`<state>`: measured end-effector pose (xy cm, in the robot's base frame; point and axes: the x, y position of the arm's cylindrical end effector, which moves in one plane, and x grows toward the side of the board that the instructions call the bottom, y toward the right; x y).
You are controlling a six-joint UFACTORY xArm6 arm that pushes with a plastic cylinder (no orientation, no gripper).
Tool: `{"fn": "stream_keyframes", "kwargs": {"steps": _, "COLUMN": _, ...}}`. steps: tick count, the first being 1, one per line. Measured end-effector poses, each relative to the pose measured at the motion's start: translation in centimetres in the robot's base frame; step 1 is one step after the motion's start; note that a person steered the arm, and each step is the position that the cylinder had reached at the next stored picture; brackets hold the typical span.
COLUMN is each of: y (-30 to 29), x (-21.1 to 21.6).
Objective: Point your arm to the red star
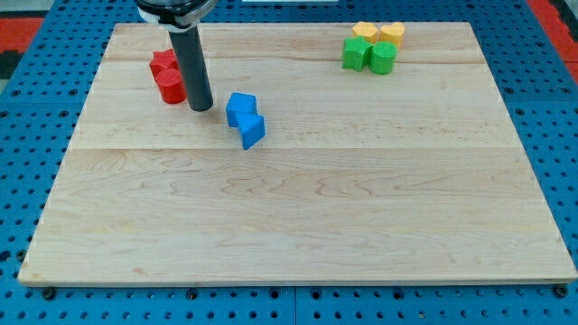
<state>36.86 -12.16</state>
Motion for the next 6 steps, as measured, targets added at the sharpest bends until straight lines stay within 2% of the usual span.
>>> {"fn": "stream_keyframes", "kwargs": {"steps": 3, "y": 6.8, "x": 1.4}}
{"fn": "stream_keyframes", "kwargs": {"steps": 4, "y": 6.1, "x": -1.1}}
{"fn": "stream_keyframes", "kwargs": {"steps": 5, "y": 6.2, "x": -6.6}}
{"fn": "stream_keyframes", "kwargs": {"steps": 6, "y": 3.0, "x": -10.4}}
